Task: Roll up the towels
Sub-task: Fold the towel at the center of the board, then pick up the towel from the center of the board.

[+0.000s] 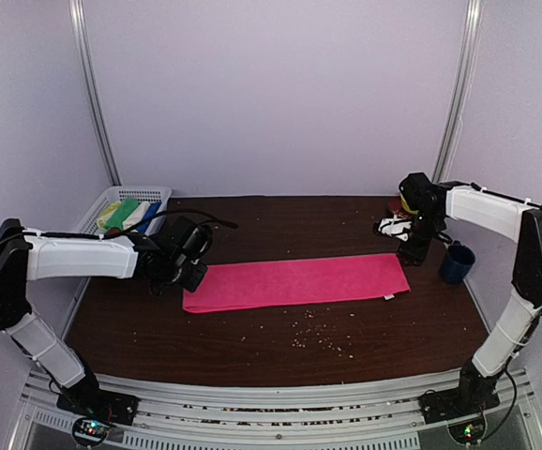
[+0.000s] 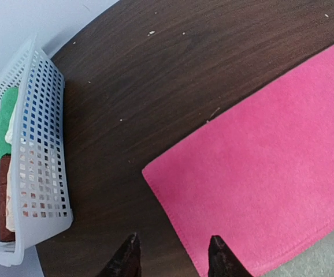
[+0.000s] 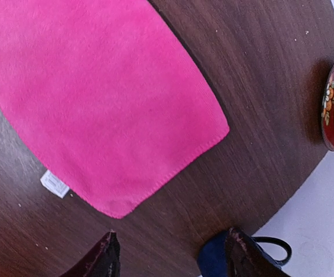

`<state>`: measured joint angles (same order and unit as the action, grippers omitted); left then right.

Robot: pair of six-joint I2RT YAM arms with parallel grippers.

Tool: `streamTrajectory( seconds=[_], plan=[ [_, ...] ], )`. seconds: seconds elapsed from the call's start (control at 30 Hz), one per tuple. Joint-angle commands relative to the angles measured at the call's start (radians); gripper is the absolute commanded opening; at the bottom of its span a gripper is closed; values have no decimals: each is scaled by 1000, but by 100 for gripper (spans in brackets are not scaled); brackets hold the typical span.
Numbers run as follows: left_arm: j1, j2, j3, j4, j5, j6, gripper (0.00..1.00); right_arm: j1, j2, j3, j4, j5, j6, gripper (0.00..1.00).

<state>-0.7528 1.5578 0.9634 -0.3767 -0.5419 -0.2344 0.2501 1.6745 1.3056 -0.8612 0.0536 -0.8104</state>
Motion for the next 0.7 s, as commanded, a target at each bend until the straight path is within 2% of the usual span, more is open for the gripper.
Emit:
streamTrajectory(
  seconds=[0.0, 0.1, 0.27, 0.4, 0.67],
  plan=[
    [43, 73, 48, 110, 43, 28, 40, -32, 62, 24, 60, -212, 152, 62],
    [46, 130, 49, 112, 25, 16, 39, -45, 83, 14, 144, -262, 213, 60],
    [59, 221, 39, 119, 0, 4, 35, -70, 148, 3, 237, -344, 313, 44],
    [58, 290, 48, 87, -49, -9, 34, -102, 173, -21, 280, -378, 365, 46],
    [58, 328, 35, 86, -70, -23, 34, -254, 128, -95, 275, -493, 452, 55]
  ],
)
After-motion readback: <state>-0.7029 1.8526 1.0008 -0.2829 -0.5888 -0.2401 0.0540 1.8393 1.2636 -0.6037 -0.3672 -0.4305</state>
